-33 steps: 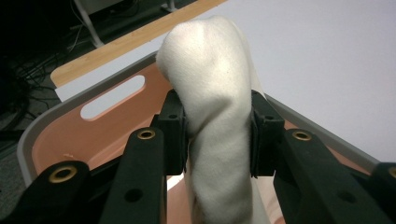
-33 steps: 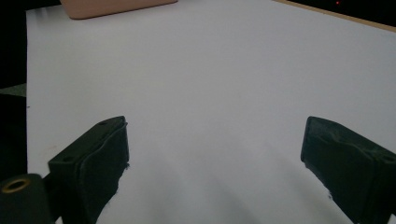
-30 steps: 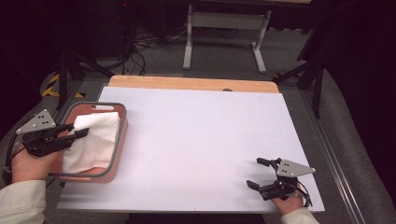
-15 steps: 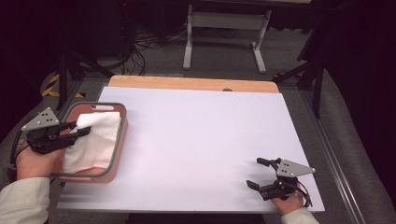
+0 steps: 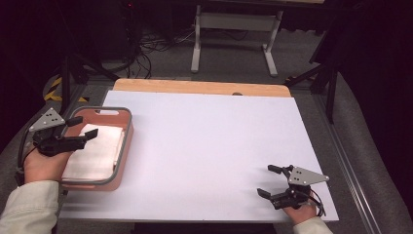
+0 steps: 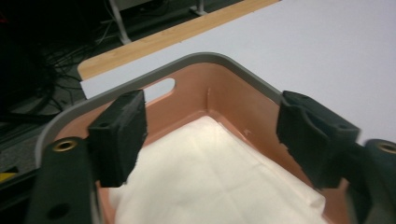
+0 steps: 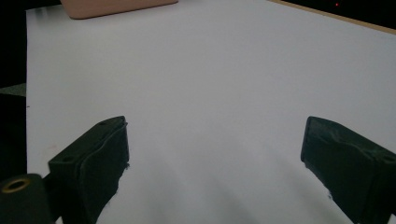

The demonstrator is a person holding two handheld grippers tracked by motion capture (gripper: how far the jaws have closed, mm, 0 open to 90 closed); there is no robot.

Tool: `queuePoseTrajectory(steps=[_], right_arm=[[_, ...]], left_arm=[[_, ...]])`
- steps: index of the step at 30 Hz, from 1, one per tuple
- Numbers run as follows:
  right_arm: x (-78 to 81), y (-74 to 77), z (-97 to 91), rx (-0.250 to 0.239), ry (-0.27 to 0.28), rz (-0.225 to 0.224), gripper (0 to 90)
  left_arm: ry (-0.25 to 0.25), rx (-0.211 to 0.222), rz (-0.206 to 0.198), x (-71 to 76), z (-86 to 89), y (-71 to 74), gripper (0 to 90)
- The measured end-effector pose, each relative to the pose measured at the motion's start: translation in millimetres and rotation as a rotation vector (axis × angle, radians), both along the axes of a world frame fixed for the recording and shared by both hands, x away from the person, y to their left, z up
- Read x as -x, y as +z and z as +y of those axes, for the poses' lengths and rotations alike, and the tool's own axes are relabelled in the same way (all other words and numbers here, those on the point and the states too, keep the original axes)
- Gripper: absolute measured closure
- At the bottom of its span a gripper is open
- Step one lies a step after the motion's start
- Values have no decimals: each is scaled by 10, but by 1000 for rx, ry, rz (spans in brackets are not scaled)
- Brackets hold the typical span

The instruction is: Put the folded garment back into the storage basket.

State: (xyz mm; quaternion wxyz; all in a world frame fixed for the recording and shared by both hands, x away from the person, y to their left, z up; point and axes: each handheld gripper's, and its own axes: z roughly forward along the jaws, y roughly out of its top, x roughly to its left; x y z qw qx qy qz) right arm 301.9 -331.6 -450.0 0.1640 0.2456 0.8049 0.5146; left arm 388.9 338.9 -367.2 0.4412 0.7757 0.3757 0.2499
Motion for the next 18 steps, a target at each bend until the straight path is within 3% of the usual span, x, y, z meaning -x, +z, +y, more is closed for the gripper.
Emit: queuePoseTrajectory(steps=[9, 18], right_arm=[[4, 0, -3, -3, 0, 0, 84], [2, 0, 0, -1, 2, -1, 84]], left_arm=[[-5, 45, -29, 22, -184, 127, 81], [-67, 47, -93, 150, -491, 380, 33]])
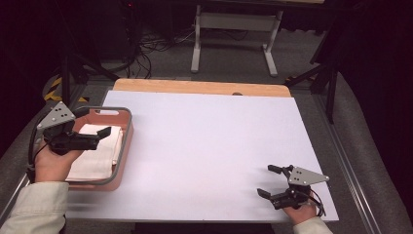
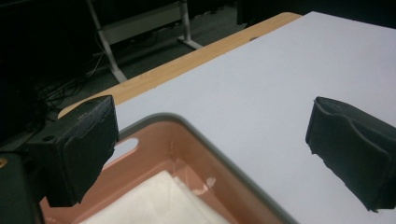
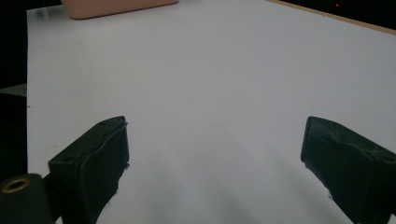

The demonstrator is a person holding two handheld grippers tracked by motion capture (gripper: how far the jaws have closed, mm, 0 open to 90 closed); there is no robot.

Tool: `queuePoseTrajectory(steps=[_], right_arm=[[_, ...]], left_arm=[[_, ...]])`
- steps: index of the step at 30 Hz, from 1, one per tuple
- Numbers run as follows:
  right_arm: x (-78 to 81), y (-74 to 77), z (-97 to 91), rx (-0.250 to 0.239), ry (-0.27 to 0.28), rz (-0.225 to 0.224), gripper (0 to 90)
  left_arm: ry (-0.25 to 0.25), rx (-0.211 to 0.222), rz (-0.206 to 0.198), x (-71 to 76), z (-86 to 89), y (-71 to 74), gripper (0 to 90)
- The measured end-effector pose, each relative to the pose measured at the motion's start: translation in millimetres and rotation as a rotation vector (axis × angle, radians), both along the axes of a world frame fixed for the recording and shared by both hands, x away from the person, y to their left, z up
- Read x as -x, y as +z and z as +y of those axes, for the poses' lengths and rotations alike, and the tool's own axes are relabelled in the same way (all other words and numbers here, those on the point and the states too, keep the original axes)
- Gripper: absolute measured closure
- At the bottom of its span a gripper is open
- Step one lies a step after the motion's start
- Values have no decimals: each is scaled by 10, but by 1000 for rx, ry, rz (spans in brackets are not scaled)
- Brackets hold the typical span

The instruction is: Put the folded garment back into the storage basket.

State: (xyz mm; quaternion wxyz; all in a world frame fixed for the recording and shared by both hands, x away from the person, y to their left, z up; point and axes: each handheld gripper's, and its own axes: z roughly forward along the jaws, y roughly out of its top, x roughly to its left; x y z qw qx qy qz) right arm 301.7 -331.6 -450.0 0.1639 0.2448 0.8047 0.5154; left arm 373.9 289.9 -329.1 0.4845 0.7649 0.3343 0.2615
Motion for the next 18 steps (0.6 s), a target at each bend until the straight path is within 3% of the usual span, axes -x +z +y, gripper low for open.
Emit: queuePoseTrajectory(steps=[9, 13, 18], right_arm=[[1, 2, -1, -2, 0, 2, 84], [1, 2, -3, -3, -1, 1, 84], [1, 2, -3, -4, -1, 1, 84]], left_arm=[[-54, 6, -23, 139, -251, 193, 25], [-69, -7, -16, 190, -348, 230, 24], [-103, 12, -6, 261, -466, 269, 23]])
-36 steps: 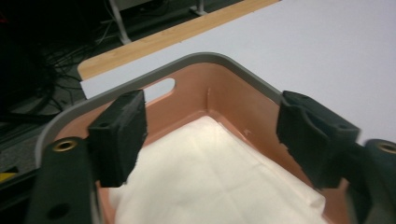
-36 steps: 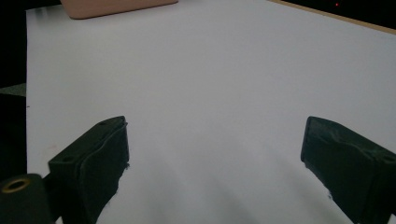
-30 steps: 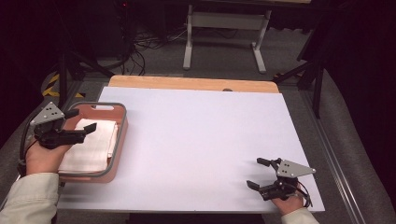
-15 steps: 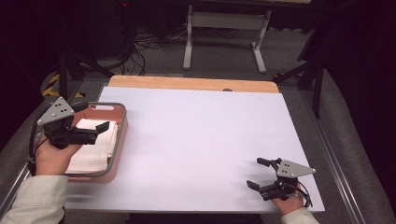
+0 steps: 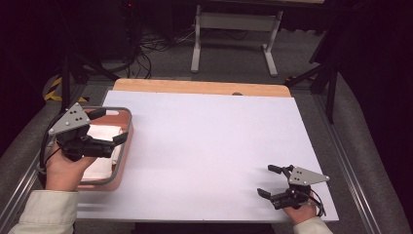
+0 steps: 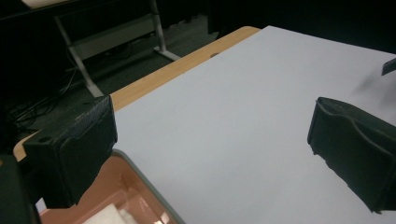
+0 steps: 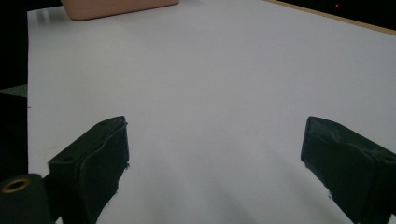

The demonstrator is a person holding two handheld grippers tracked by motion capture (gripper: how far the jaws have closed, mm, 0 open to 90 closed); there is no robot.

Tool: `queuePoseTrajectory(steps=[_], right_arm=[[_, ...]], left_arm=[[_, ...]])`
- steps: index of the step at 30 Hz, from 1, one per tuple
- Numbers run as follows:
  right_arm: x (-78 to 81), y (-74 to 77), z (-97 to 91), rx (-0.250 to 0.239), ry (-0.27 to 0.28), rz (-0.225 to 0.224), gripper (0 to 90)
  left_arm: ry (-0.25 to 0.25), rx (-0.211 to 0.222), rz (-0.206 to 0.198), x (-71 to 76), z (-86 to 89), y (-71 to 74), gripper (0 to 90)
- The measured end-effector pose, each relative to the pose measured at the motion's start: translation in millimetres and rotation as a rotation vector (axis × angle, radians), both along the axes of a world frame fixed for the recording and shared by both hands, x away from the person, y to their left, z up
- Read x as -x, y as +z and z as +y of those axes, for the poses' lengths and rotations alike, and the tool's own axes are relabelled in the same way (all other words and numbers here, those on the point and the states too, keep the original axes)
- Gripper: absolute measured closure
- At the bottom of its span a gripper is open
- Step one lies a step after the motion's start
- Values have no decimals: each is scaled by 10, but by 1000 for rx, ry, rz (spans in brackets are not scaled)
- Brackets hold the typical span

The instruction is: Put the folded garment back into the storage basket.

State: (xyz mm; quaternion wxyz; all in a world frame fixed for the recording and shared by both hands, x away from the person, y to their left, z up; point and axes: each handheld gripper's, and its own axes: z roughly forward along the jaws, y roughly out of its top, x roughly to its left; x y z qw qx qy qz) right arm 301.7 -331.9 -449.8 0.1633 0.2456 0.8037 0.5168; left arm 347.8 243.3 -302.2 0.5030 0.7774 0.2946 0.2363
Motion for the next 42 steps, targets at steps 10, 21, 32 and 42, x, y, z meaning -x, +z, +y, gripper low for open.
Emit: queuePoseTrajectory(steps=[10, 21, 32, 42], right_arm=[[2, 1, -1, -1, 2, -1, 84], [4, 1, -1, -1, 4, -1, 84], [6, 0, 1, -1, 6, -1, 84], [7, 0, 1, -2, 8, 0, 84]], left_arm=[[-67, 15, 15, 66, -186, -29, 22], [-149, 56, 11, 178, -399, -147, 23], [-206, 135, 3, 227, -558, -399, 25], [-280, 151, 8, 261, -736, -670, 23]])
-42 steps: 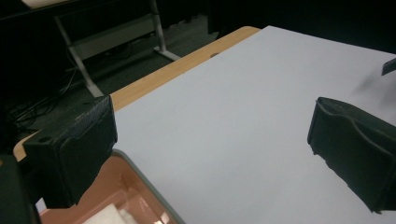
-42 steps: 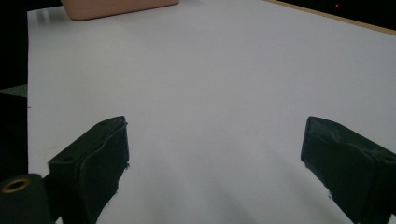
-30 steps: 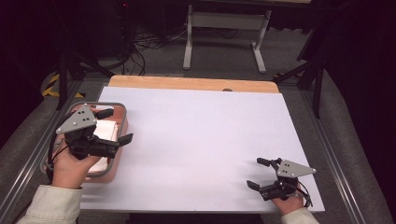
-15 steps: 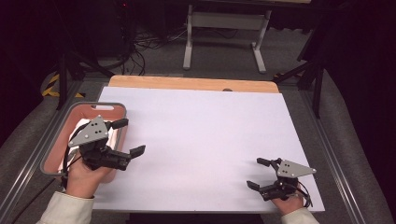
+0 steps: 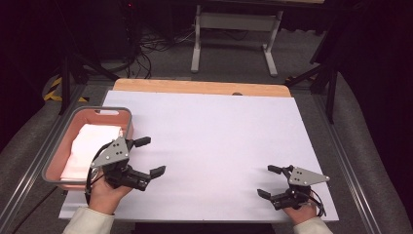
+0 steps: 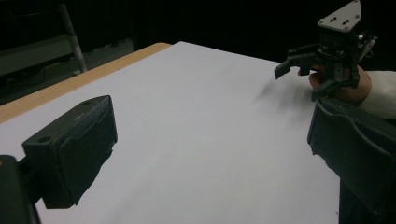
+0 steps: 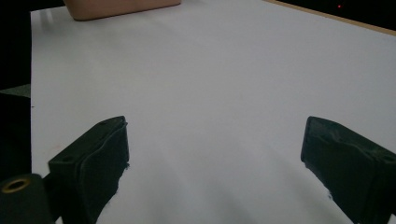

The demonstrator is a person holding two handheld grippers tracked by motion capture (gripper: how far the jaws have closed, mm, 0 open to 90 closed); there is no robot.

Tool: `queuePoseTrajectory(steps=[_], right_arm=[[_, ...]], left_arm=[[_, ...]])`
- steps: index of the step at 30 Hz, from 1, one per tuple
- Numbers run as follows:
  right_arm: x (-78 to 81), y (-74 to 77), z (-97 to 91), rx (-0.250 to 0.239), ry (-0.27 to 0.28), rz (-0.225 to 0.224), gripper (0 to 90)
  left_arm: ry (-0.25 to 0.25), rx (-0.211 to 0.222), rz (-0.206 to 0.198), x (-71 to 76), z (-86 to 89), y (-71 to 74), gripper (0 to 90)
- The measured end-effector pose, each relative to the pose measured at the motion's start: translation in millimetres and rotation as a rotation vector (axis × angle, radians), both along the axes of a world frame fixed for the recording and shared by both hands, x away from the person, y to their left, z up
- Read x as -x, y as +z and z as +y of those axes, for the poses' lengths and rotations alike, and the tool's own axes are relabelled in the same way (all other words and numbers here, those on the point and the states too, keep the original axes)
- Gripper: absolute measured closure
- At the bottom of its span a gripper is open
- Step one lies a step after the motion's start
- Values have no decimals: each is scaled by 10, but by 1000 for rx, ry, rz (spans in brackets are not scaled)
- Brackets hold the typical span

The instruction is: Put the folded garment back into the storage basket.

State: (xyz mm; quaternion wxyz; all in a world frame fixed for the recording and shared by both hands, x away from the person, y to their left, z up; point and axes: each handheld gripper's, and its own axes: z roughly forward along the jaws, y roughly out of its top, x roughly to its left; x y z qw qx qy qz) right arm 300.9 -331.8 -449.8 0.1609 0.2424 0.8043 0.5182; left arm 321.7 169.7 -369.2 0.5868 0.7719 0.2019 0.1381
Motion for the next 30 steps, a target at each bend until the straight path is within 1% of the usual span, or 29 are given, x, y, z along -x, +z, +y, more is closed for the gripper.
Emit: queuePoseTrajectory(steps=[6, 9, 11, 13, 17, 22, 27, 28, 30], right_arm=[[-1, 0, 0, 0, 2, 0, 84], [0, 0, 0, -1, 2, 1, 84], [0, 0, 0, -1, 3, 1, 84], [0, 0, -2, -2, 3, 1, 84], [0, 0, -2, -2, 3, 1, 84], [-1, -1, 0, -2, 5, 3, 84], [-2, -2, 0, -1, 6, 2, 84], [-2, -2, 0, -1, 7, 2, 84], [-3, -2, -2, -2, 7, 1, 84]], left_arm=[[-27, 17, 13, 3, -84, -196, 24], [-28, 22, 27, 3, -112, -281, 24], [-26, 30, 28, 0, -129, -347, 25], [-32, 39, 40, -1, -150, -408, 26], [-38, 31, 69, -11, -198, -540, 26], [-39, 36, 92, -19, -223, -654, 26], [-35, 25, 97, -34, -225, -731, 25], [-28, 14, 92, -33, -228, -746, 25], [-18, -24, 64, -31, -234, -783, 25]])
